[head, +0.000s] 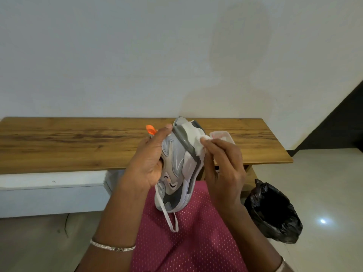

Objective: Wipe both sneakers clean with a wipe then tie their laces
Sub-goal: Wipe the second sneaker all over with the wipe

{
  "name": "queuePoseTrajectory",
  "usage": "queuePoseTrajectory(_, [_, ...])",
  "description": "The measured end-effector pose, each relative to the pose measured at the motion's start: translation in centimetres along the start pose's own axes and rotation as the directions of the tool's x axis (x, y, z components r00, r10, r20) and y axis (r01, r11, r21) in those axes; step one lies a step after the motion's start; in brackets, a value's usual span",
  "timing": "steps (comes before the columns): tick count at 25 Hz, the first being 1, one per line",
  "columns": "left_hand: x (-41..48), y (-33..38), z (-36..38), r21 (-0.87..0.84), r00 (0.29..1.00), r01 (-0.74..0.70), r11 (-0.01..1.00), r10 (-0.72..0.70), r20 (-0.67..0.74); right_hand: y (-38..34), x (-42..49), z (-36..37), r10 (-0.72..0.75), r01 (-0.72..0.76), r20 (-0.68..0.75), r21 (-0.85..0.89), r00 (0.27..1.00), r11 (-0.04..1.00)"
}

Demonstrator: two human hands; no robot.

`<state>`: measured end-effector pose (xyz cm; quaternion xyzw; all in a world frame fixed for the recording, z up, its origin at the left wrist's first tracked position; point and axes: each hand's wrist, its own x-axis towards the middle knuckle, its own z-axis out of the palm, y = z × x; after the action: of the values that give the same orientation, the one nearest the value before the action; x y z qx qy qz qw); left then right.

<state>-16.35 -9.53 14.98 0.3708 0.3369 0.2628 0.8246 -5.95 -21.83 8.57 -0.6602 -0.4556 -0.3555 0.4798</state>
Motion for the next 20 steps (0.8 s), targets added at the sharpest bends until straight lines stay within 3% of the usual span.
queuePoseTrajectory(5, [0.2, 0.4, -0.5, -0.067, 1.0, -0.019, 0.998, 0.018, -0.002, -0.2, -0.8, 0.4, 0.002, -0.002, 0.004, 0.056, 1.0, 0.998])
queuePoseTrajectory(10, [0.5, 0.7, -1.1, -0.047, 0.999, -0.038, 0.998, 0.036, -0.032, -0.3, -4.7, 0.4, 0.062, -0.073, 0.147, 0.076, 0.987, 0.994])
queuePoseTrajectory(17, [-0.2, 0.2, -0.5, 0.19, 0.986, -0.169, 0.967, 0.164, 0.04, -1.2, 1.3, 0.1, 0.002, -0.003, 0.032, 0.018, 0.999, 1.0])
queuePoseTrajectory(20, [-1.3, -0.1, 0.1, 0.376, 0.969, -0.241, 0.895, 0.2, 0.145, -1.7, 3.4, 0.5, 0.016, -0.017, 0.106, 0.008, 0.994, 1.0])
